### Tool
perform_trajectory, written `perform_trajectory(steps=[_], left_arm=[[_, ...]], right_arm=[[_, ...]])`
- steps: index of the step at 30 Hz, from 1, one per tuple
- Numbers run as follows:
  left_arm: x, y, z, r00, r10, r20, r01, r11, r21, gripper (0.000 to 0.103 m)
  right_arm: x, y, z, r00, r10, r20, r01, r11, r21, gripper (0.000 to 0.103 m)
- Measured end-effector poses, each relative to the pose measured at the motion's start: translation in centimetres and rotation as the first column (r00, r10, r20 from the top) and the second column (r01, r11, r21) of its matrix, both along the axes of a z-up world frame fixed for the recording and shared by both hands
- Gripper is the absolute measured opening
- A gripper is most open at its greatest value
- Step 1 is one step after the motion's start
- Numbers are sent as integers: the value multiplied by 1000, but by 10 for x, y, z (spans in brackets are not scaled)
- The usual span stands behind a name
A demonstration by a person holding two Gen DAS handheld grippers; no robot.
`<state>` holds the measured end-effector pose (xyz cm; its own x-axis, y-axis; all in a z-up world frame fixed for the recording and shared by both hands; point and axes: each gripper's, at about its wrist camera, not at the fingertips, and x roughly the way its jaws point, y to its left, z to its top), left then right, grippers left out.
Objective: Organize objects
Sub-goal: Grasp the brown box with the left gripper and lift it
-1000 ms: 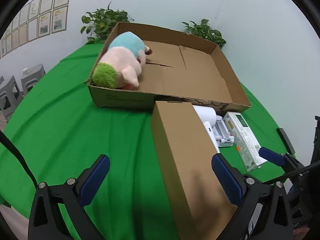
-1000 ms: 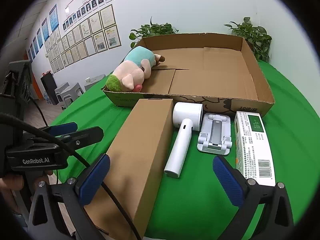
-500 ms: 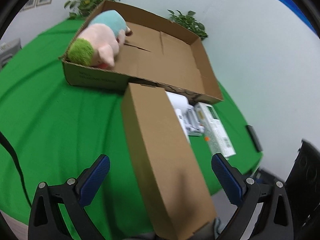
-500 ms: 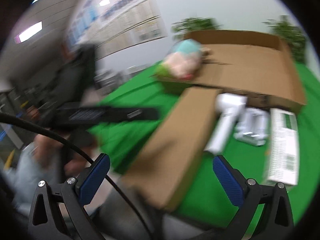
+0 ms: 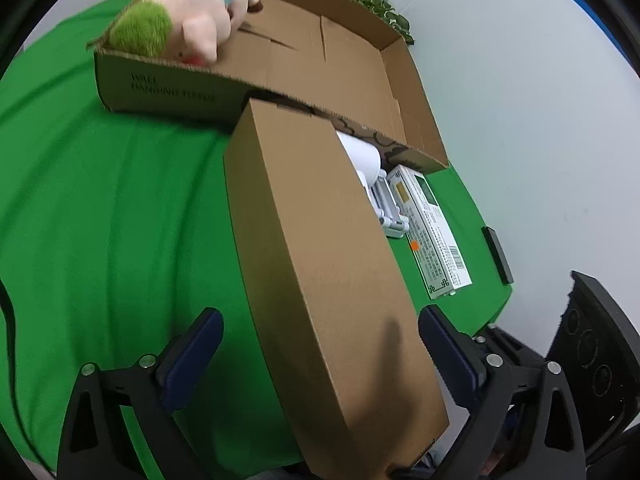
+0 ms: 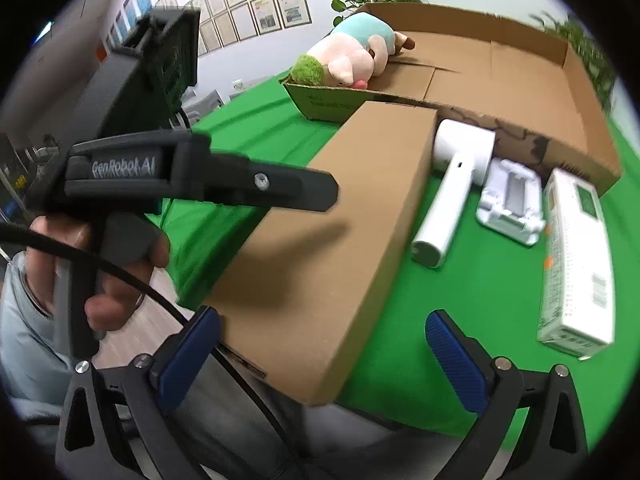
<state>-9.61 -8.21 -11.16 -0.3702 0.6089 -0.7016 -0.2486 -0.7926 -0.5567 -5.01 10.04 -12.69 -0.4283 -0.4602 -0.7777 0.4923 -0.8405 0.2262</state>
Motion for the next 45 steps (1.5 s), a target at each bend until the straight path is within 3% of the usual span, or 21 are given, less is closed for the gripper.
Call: perform_trajectory(steps=[4,6,9,13,16,26,27,34,39,45], left_arm=[[-1,1,-12,999,-26,41,25,999,40,92],[-1,1,-20,997,-44,71,39,997,65,88],[2,-2,-25,996,-57,73,48,993,111,87],[8,-7,-28,995,-64,77,52,987,149,87],[14,-8,-28,994,-78,76,66,986,152,86],[23,-15,-27,992,-69,102,49,981,188,83],[24,-15,-27,992,-71,105,49,979,199,78],[25,-19,-11,998,-36,59,22,972,234,77],[13,-18,35,997,-32,-69,46,976,214,76],[-30,-10,96,975,-59,-215,103,975,198,76]], right_arm=[[-2,-8,-9,996,8,92,-1,997,-73,102],[0,-17,-18,991,2,134,5,999,-49,102],[9,-33,-28,991,-13,131,9,999,34,103],[13,-45,-33,990,-73,117,65,995,75,103],[18,-49,-33,994,-87,73,78,991,112,97],[45,-28,-31,988,-102,119,111,992,-66,91],[47,-28,-31,989,-102,111,109,992,-61,90],[62,-29,-24,994,-107,11,107,994,-39,88],[60,-27,2,986,-114,-120,109,993,-45,87],[33,-22,45,951,-157,-267,140,987,-82,86]])
